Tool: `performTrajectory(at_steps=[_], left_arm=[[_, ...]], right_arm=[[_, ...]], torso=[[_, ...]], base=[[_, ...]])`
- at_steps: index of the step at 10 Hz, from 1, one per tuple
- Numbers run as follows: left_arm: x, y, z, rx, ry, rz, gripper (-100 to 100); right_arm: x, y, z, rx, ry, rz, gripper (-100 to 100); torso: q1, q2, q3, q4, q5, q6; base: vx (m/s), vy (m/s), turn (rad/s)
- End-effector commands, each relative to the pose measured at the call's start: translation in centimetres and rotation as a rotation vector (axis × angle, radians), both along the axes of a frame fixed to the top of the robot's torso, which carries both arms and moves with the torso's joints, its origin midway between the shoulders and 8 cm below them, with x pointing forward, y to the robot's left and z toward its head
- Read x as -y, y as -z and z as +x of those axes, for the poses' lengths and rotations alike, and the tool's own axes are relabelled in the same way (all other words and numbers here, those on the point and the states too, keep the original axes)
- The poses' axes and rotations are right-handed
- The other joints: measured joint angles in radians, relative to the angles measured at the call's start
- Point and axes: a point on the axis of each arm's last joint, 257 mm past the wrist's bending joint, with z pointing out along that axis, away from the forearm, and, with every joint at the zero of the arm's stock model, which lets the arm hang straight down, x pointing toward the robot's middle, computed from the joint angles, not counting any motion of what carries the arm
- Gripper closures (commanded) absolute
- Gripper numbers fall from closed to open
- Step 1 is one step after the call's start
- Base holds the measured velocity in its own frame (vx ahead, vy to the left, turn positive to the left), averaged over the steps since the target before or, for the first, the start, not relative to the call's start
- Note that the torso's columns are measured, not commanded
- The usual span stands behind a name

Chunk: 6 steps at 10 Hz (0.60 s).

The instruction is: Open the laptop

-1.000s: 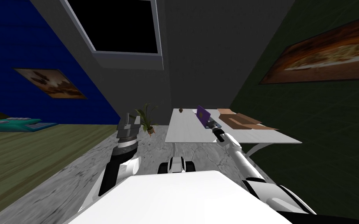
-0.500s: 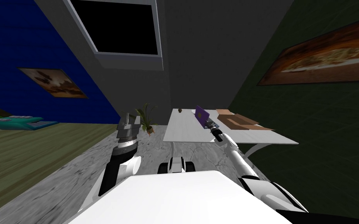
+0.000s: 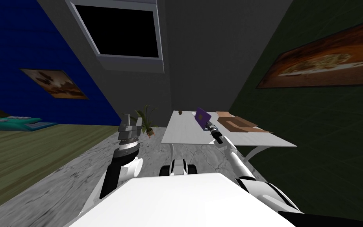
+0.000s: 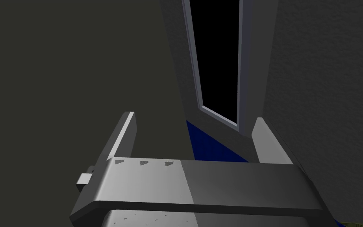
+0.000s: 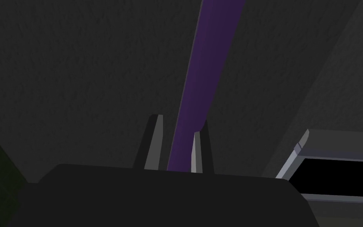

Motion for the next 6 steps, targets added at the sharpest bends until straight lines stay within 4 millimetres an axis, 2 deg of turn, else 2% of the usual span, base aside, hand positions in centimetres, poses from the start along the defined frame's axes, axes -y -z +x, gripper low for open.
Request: performTrajectory(at_steps=[1,2,6], left_arm=[[0.0,0.0,0.0,0.0,0.0,0.0,0],[0.0,0.0,0.0,0.0,0.0,0.0,0],[0.0,0.0,0.0,0.0,0.0,0.0,0]], right_arm=[[-0.2,0.5,-0.1,-0.001,0.0,0.024,100],[-0.9,1.8,-0.3,-0.005,-0.006,0.104,100],[-2.1,5.1,-1.2,-0.026,-0.003,0.264,100]], torso=[[0.0,-0.001,-0.001,0.0,0.0,0.0],[0.003,0.0,0.0,0.002,0.002,-0.003],[0.0,-0.006,-0.003,-0.005,-0.002,-0.005]], base=[[-0.005,-0.002,0.011],[0.018,-0.046,-0.021],[0.033,-0.077,-0.017]])
